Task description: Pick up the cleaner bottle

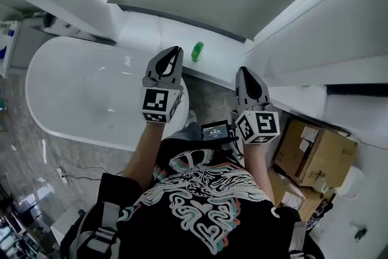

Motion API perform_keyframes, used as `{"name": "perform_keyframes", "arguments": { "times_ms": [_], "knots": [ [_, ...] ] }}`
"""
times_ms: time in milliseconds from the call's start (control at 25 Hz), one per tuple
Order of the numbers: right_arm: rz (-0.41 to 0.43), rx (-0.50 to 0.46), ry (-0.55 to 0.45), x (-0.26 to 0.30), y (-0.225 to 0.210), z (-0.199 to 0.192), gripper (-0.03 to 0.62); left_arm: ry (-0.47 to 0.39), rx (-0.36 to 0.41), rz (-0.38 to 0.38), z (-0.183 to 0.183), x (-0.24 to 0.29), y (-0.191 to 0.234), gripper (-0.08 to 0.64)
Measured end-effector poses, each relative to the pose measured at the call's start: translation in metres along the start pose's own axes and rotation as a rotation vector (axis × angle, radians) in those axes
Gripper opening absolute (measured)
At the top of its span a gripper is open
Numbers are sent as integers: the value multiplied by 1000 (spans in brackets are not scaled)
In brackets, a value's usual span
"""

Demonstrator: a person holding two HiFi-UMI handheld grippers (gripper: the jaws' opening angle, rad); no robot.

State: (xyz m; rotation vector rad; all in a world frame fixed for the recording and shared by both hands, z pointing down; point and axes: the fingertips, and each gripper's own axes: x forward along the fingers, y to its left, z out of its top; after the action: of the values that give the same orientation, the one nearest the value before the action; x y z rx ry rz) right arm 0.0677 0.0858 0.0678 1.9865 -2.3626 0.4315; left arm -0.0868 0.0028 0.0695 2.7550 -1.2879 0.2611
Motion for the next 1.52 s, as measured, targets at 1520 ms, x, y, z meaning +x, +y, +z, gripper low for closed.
{"name": "perform_keyframes", "arguments": {
  "times_ms": [1520],
  "knots": [
    [110, 12, 218, 83, -39, -99, 26, 201, -50, 48, -120, 46, 15, 29]
  ]
}}
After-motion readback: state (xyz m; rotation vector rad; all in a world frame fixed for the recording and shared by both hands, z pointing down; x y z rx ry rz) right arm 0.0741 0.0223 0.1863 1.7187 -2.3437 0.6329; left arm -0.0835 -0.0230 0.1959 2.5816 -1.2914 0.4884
